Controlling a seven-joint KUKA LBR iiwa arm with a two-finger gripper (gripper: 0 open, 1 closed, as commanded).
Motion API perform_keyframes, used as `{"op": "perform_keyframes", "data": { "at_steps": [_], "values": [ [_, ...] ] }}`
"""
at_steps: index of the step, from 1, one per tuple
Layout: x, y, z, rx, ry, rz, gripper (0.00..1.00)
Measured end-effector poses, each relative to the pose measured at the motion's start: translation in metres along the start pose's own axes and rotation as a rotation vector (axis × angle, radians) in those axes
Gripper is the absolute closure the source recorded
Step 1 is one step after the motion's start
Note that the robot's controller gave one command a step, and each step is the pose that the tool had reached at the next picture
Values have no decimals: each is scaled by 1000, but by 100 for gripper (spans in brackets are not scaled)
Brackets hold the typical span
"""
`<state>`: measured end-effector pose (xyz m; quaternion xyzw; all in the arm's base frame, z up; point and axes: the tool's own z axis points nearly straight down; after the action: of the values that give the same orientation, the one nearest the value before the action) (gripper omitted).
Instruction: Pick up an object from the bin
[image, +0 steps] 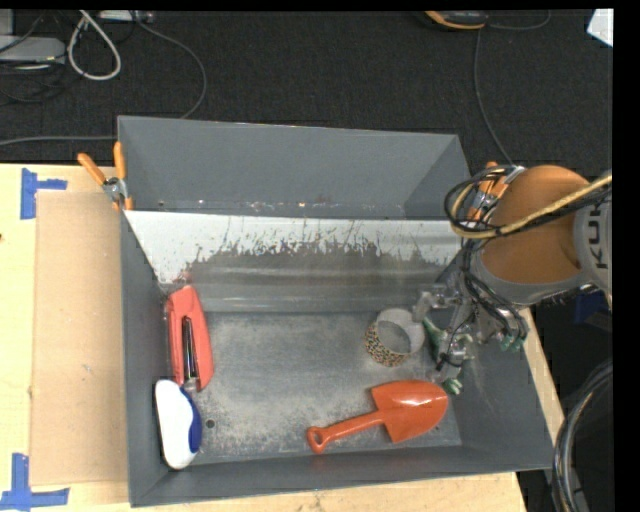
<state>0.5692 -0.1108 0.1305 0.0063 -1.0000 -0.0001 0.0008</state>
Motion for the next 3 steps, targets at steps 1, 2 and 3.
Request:
{"op": "perform_keyframes", "data": {
  "at_steps": [1, 2, 3],
  "values": [
    [0, 0, 0, 0, 0, 0, 0],
    [-13, 15, 10, 0, -1, -272, 0],
    [-8, -16, 31, -1, -1, -2, 0]
  ]
}}
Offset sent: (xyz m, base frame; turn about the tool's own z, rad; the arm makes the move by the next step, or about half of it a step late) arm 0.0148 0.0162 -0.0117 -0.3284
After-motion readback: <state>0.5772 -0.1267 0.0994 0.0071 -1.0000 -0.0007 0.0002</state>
